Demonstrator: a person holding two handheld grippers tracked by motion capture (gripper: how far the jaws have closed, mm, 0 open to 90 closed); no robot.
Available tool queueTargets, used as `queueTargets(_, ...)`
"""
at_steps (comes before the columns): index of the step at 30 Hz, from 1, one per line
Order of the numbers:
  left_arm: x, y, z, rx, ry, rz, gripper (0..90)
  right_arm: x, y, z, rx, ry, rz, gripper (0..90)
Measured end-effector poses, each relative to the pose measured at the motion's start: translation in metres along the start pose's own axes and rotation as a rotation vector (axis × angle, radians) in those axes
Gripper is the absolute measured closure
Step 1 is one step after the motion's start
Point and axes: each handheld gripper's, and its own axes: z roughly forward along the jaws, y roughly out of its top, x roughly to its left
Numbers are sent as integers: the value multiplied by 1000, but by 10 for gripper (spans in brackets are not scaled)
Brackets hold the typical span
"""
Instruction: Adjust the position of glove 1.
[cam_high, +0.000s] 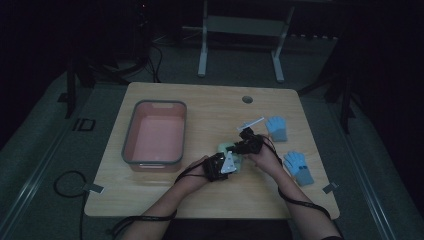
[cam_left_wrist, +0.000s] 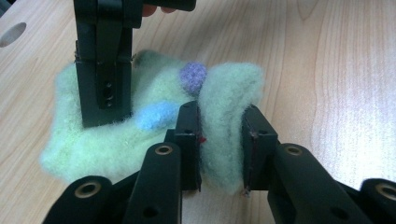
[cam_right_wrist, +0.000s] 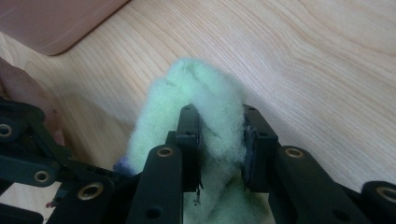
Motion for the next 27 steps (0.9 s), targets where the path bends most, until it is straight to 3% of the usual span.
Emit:
queueTargets(11, 16, 17, -26, 14, -1, 4, 742, 12, 20, -23, -55, -6, -29, 735)
queueTargets(27, 40, 30, -71, 14, 35, -6, 744, 35, 60, -45, -113, -8, -66, 735)
